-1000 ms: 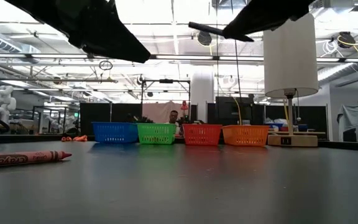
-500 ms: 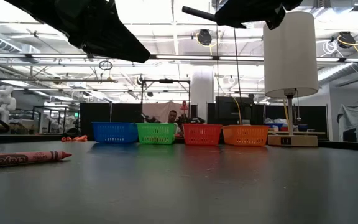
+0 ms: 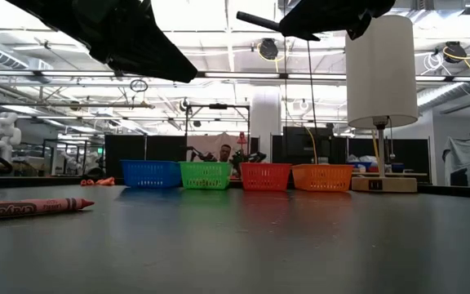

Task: Sort crayons
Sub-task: Put the blue crayon into the red bin

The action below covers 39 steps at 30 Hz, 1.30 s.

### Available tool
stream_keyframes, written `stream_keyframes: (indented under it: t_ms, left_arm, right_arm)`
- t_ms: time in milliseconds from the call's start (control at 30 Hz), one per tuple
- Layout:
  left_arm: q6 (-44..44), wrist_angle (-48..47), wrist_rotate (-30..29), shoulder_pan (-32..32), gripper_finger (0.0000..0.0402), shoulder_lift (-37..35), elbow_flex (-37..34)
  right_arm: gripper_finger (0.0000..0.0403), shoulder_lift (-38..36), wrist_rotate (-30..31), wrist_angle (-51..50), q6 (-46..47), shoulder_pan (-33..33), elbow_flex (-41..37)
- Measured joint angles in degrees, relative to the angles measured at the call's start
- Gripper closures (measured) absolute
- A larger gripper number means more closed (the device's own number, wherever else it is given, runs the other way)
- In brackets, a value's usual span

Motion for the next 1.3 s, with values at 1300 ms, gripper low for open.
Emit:
stream_keyframes:
  t_ms: [1300]
  left_arm:
    - [-1.79, -0.15, 2.47, -0.07, 0.0226, 0.0, 0.01]
  right_arm:
    - [0.0399, 0.22, -17.06, 22.27, 0.02, -52.63, -12.22]
